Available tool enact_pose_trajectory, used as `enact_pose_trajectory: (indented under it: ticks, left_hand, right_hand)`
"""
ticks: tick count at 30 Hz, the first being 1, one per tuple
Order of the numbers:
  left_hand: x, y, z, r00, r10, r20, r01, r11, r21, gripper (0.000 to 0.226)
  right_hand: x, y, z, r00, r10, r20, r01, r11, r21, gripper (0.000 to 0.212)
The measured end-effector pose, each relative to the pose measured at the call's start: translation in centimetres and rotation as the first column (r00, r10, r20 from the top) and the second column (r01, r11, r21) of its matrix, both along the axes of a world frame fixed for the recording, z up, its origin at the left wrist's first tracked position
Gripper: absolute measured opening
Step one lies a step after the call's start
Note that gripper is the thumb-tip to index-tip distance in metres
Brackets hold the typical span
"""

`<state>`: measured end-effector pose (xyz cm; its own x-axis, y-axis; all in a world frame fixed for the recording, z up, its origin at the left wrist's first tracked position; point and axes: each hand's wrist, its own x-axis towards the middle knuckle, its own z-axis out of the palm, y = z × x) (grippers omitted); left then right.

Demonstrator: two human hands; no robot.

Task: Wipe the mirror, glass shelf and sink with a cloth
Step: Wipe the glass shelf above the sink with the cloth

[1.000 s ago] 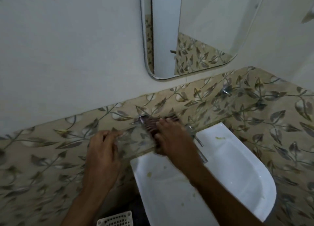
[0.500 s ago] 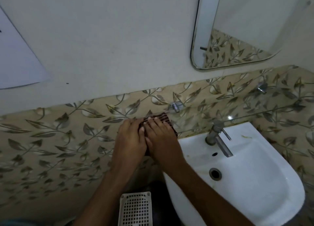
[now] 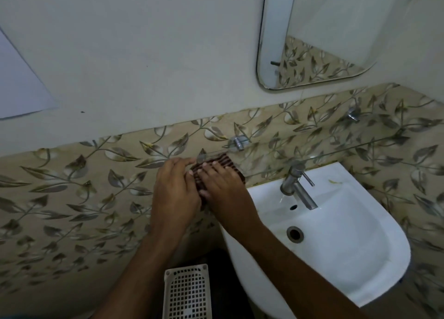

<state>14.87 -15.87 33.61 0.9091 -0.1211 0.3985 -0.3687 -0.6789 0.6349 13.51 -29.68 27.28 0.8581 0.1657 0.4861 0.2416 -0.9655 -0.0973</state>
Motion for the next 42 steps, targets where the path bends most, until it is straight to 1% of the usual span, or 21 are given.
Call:
enact_pose_trajectory:
  ticks: [2, 4, 7, 9, 10, 11, 12, 13, 14, 16, 18, 19, 22, 25, 27, 29, 31, 33, 35, 38, 42]
  left_hand:
    - [0.2, 0.3, -0.1, 1.000, -0.013, 0.018, 0.013, 1.000, 0.027, 0.029]
    - [0.1, 0.6, -0.1, 0.999, -0.045, 0.029, 0.044, 0.998, 0.050, 0.029]
    - [-0.2, 0.5, -0.4, 0.997, -0.075, 0.035, 0.073, 0.995, 0.067, 0.028]
    - [-0.2, 0.1, -0.7, 0.996, -0.080, 0.031, 0.078, 0.995, 0.063, 0.027]
    - [-0.2, -0.2, -0.9, 0.996, -0.082, 0.029, 0.080, 0.995, 0.061, 0.027]
    - [-0.2, -0.5, -1.0, 0.996, -0.088, 0.031, 0.086, 0.994, 0.061, 0.026]
    - [-0.3, -0.8, -1.2, 0.994, -0.099, 0.038, 0.096, 0.993, 0.062, 0.027]
    - [-0.3, -1.0, -1.2, 0.993, -0.113, 0.046, 0.110, 0.992, 0.060, 0.027]
    - [-0.4, -1.2, -1.3, 0.991, -0.128, 0.049, 0.125, 0.990, 0.057, 0.028]
    - [-0.3, -1.5, -1.4, 0.987, -0.152, 0.051, 0.148, 0.987, 0.065, 0.028]
    - [0.0, -1.7, -1.6, 0.987, -0.157, 0.045, 0.153, 0.985, 0.077, 0.027]
    - [0.0, -1.6, -1.6, 0.987, -0.155, 0.043, 0.151, 0.985, 0.080, 0.028]
    - [0.2, -1.8, -1.8, 0.989, -0.146, 0.019, 0.144, 0.986, 0.081, 0.028]
    - [0.6, -1.8, -1.9, 0.991, -0.130, 0.003, 0.129, 0.986, 0.100, 0.031]
    - [0.7, -2.0, -2.1, 0.991, -0.135, 0.016, 0.132, 0.983, 0.126, 0.033]
    - [0.8, -2.5, -2.2, 0.987, -0.154, 0.048, 0.146, 0.979, 0.141, 0.031]
    - [1.0, -3.2, -2.4, 0.980, -0.186, 0.068, 0.171, 0.970, 0.175, 0.029]
    - [1.2, -4.5, -2.3, 0.969, -0.231, 0.084, 0.204, 0.947, 0.247, 0.029]
    - [1.5, -6.5, -2.1, 0.960, -0.266, 0.085, 0.226, 0.919, 0.324, 0.028]
    - [2.3, -9.8, -1.3, 0.939, -0.335, 0.071, 0.291, 0.891, 0.347, 0.030]
    - [3.2, -13.4, -0.6, 0.915, -0.390, 0.105, 0.337, 0.880, 0.333, 0.030]
  right_hand:
    - [-1.2, -2.1, -1.1, 0.991, 0.093, 0.093, -0.093, 0.996, -0.009, 0.049]
    - [-1.8, -5.5, -2.3, 0.990, 0.090, 0.109, -0.090, 0.996, -0.005, 0.062]
    - [-2.2, -10.2, -3.2, 0.985, -0.105, 0.135, 0.088, 0.988, 0.128, 0.078]
    - [-3.2, -10.7, -3.0, 0.958, -0.219, 0.187, 0.144, 0.927, 0.347, 0.062]
    - [-4.0, -10.2, -2.9, 0.935, -0.303, 0.185, 0.159, 0.823, 0.546, 0.053]
    - [-4.8, -9.3, -2.7, 0.898, -0.414, 0.148, 0.166, 0.632, 0.757, 0.048]
    - [-5.6, -8.1, -2.6, 0.860, -0.509, 0.046, 0.167, 0.367, 0.915, 0.043]
    - [-5.7, -7.0, -3.0, 0.838, -0.539, -0.086, 0.152, 0.079, 0.985, 0.036]
    - [-5.6, -5.9, -3.2, 0.840, -0.500, -0.210, 0.142, -0.171, 0.975, 0.028]
    - [-4.5, -4.3, -4.0, 0.902, -0.278, -0.330, 0.142, -0.530, 0.836, 0.034]
    - [-3.0, -3.1, -3.8, 0.951, -0.012, -0.308, 0.188, -0.769, 0.611, 0.047]
    - [-2.1, -2.3, -3.2, 0.961, 0.101, -0.258, 0.223, -0.836, 0.501, 0.051]
    - [-0.3, -1.3, -0.6, 0.951, 0.308, -0.022, 0.303, -0.914, 0.270, 0.049]
    - [0.6, -0.7, 1.0, 0.930, 0.361, 0.070, 0.332, -0.906, 0.261, 0.044]
    - [0.9, -1.4, 0.8, 0.947, 0.316, 0.052, 0.290, -0.917, 0.275, 0.045]
    - [1.0, -4.1, 0.7, 0.976, 0.211, 0.045, 0.190, -0.938, 0.289, 0.036]
    - [0.9, -7.6, 0.8, 0.993, 0.111, 0.047, 0.089, -0.939, 0.333, 0.043]
    - [0.7, -10.9, 1.1, 0.997, -0.001, 0.073, -0.025, -0.945, 0.326, 0.040]
    - [1.0, -12.9, 1.2, 0.997, -0.046, 0.064, -0.064, -0.944, 0.323, 0.037]
    - [0.5, -11.2, 1.7, 0.995, 0.001, 0.103, -0.026, -0.963, 0.269, 0.049]
    - [-1.2, -8.5, 1.8, 0.973, 0.209, 0.102, 0.174, -0.944, 0.281, 0.043]
